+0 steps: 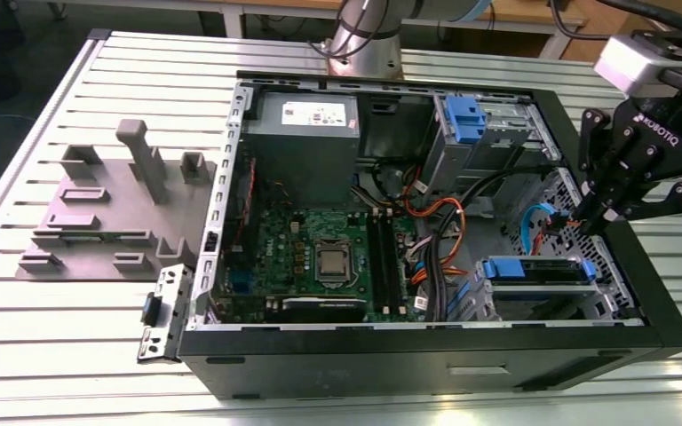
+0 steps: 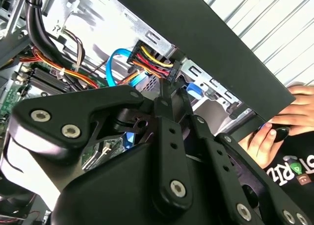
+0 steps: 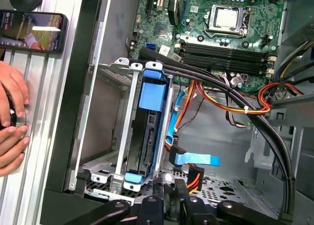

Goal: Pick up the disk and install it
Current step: 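Insert the first disk wire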

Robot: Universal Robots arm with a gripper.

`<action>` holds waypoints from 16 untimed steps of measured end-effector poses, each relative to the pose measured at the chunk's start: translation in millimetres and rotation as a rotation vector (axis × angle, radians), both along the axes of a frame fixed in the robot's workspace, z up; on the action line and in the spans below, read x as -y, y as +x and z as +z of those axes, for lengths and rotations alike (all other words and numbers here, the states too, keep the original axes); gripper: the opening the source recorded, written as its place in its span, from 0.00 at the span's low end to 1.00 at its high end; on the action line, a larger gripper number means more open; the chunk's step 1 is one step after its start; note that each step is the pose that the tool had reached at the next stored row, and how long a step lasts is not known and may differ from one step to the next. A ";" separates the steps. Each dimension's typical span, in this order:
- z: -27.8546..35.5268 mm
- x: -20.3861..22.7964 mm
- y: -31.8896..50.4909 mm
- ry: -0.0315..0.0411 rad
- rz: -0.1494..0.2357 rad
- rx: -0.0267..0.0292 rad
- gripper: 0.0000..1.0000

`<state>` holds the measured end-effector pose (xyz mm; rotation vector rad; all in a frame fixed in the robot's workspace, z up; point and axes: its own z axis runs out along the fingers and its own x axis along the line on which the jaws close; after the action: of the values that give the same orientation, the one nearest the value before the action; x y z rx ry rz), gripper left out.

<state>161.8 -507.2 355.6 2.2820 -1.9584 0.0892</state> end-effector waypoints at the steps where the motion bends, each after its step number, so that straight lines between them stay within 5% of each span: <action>1: -0.3 -0.3 0.3 -0.0001 0.002 0.0000 0.24; 10: -3.9 -6.4 3.5 -0.0037 0.006 0.0000 0.24; 16: -6.0 -6.7 4.2 -0.0376 0.006 0.0000 0.24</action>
<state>166.1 -500.5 349.6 2.2644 -1.9334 0.1256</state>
